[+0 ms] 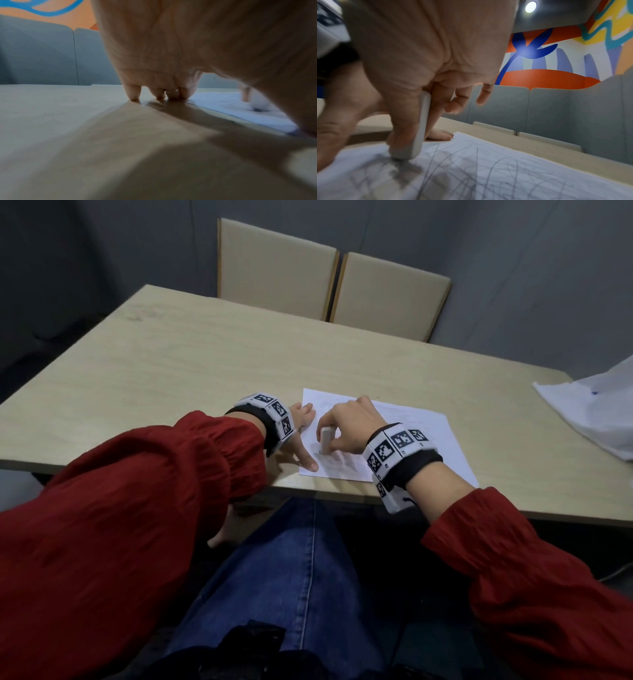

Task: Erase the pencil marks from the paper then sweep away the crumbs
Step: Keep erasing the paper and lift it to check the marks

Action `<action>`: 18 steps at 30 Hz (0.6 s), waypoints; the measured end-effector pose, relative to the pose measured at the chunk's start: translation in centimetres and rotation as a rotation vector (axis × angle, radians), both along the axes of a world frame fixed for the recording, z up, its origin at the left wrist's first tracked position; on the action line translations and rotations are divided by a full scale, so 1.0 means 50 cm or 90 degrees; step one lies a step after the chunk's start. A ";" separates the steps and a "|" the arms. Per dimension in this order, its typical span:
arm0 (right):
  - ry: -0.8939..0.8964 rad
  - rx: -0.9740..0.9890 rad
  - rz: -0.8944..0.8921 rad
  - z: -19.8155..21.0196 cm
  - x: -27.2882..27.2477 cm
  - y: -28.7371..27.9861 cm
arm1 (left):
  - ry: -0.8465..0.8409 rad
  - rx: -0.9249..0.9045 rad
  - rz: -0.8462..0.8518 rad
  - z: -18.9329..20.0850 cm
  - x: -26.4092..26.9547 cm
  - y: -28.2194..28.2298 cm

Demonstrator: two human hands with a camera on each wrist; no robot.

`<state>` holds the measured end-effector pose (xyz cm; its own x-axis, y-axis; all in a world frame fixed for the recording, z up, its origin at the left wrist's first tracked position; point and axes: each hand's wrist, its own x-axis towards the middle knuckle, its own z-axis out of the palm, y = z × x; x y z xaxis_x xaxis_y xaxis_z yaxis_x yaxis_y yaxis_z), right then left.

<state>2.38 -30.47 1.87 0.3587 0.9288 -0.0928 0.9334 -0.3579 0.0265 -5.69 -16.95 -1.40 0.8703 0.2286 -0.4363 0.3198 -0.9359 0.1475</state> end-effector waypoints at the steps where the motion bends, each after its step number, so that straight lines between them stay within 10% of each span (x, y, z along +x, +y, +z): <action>1: -0.001 0.017 -0.006 0.003 -0.001 0.009 | -0.006 -0.007 -0.002 0.005 -0.003 -0.003; 18: 0.005 0.081 -0.042 -0.001 0.007 0.045 | -0.012 -0.020 0.010 0.018 -0.011 -0.006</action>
